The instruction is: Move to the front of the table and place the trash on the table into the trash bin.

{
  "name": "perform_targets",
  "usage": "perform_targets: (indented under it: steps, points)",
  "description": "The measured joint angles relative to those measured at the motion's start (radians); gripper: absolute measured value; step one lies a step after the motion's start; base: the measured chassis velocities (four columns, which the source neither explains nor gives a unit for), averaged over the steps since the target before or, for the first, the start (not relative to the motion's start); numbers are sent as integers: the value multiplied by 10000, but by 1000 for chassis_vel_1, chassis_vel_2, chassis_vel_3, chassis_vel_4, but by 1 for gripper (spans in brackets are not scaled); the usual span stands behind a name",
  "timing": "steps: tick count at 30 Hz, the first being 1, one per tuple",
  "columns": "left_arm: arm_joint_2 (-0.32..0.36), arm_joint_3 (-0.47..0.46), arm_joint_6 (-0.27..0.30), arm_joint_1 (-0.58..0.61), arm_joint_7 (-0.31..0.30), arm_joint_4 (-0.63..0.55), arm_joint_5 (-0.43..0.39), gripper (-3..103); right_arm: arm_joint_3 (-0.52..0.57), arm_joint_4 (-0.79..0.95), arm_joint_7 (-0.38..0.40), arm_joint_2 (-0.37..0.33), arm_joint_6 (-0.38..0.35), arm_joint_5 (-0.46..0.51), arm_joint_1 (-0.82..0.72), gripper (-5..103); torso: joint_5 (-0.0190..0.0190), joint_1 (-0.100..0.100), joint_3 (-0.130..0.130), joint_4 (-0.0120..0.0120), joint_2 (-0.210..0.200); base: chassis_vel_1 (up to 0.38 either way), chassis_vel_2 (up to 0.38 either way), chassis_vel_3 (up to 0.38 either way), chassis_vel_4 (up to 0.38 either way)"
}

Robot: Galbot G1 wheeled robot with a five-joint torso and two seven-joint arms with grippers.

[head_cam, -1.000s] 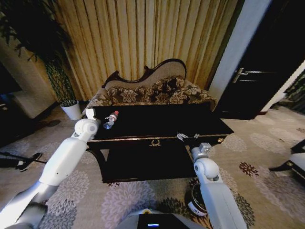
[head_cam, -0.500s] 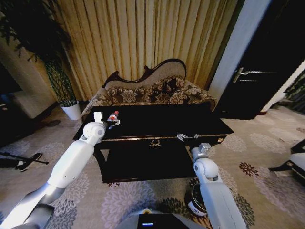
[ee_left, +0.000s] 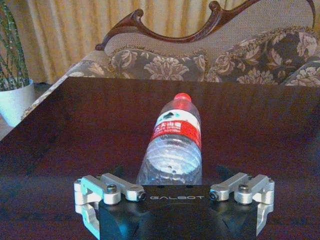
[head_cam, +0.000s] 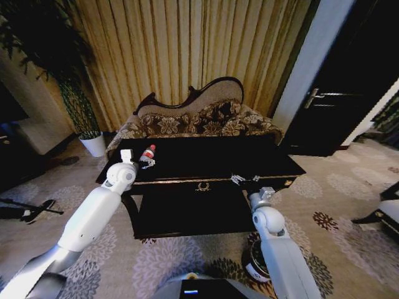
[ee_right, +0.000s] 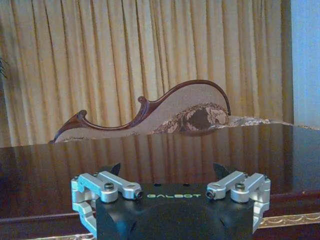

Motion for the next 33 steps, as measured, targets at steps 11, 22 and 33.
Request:
perform_targets:
  steps: [11,22,33]
  points:
    - [-16,-47,0,116,-2,35,-9,94,-11,-73,0,-23,58,2,48,100,1,0,0,-1,0,0,0,0,0]
    - [-22,-62,-2,71,-18,-9,-45,57,-20,-166,0,-44,74,-22,56,100,0,0,0,-1,0,0,0,0,0]
    - [408,-218,-1738,707,2315,-329,3290,43,16,229,0,-49,113,79,-75,100,-1,0,0,0,0,0,0,0,0]
